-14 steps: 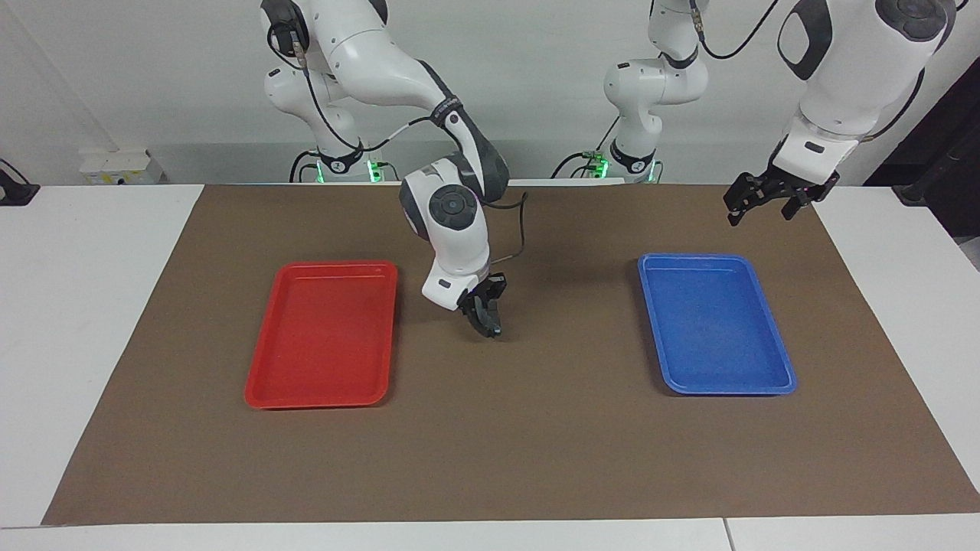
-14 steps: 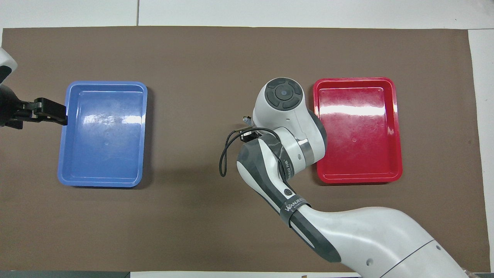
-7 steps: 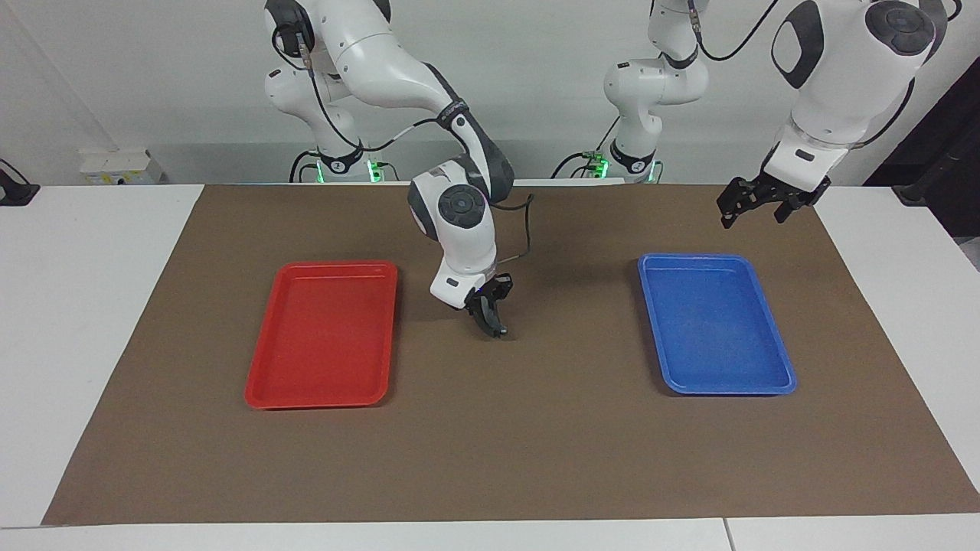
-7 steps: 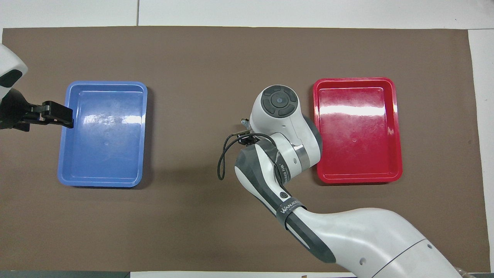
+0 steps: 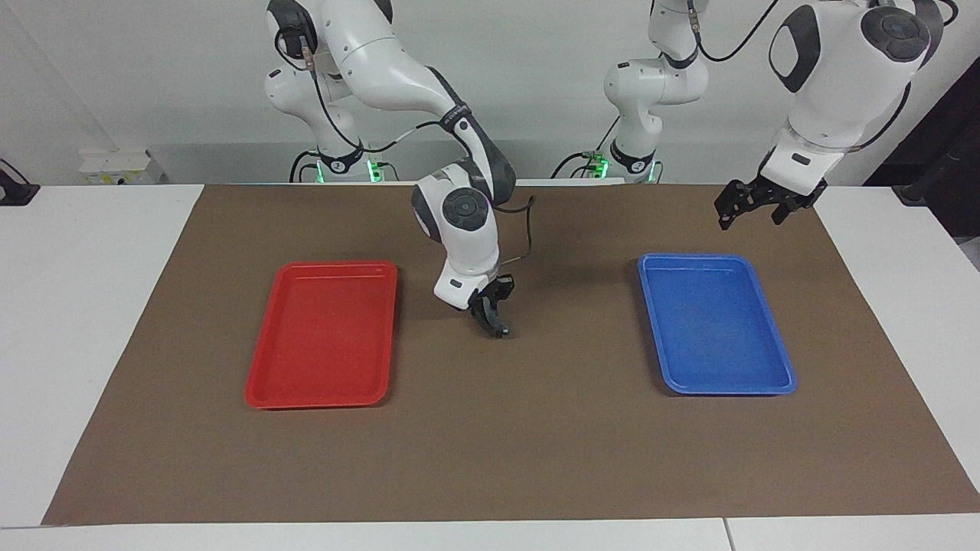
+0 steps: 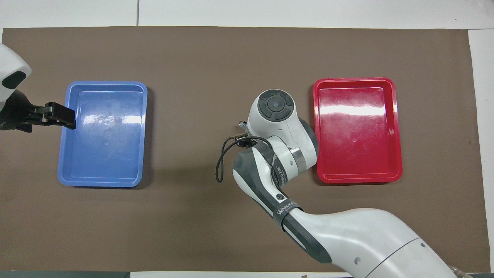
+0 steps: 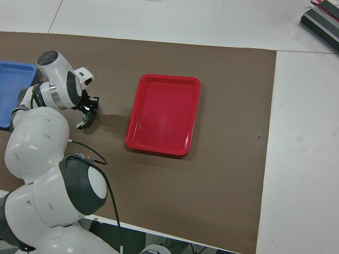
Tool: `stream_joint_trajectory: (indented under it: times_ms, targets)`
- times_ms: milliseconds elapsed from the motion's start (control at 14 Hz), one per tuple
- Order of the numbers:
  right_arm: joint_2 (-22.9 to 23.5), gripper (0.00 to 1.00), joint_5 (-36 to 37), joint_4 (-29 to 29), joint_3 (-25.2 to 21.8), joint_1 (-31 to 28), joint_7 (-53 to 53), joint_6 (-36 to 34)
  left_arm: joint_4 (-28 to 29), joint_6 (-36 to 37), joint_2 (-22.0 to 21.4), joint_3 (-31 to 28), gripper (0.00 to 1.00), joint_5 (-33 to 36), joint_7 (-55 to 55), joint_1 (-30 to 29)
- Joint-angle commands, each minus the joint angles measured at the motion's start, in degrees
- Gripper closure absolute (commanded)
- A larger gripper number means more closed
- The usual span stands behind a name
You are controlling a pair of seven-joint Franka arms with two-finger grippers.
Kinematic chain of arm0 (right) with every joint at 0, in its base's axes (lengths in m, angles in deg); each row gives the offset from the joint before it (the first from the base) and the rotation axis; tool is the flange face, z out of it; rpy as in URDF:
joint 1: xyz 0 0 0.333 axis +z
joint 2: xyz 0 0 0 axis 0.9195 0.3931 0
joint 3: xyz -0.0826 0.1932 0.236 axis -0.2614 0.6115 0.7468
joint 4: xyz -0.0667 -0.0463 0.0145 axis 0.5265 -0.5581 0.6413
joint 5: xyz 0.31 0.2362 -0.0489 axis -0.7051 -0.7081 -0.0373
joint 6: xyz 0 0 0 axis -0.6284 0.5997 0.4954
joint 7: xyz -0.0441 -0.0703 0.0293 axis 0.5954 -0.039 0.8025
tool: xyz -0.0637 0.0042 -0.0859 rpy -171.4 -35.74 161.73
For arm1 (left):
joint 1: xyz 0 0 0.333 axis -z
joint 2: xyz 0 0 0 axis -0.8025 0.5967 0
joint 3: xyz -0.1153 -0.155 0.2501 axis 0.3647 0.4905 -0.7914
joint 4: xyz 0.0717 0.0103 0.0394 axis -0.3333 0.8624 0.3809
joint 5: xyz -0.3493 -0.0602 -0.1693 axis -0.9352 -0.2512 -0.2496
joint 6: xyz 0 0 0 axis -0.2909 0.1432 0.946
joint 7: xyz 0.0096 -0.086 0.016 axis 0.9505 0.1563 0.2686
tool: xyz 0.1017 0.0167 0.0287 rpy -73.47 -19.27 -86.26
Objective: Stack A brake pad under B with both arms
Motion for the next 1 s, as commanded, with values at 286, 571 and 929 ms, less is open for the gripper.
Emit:
stream_joint_trajectory:
  times_ms: [286, 571, 929]
  targets:
    - [-0.92, 1.00, -1.13, 2.67, 0.04, 0.06, -0.55, 3.06, 1.67, -1.34, -1.30, -0.50, 0.01, -0.87, 0.14, 0.63]
    - [-1.01, 1.00, -1.30, 3.55, 0.04, 0.06, -0.64, 4.39, 1.67, -1.25, -1.30, -0.50, 0.01, -1.05, 0.14, 0.72]
    - [-1.01, 1.00, -1.30, 3.55, 0.04, 0.59, -2.31, 4.83, 1.67, -1.25, -1.30, -0.41, 0.01, -1.05, -0.04, 0.72]
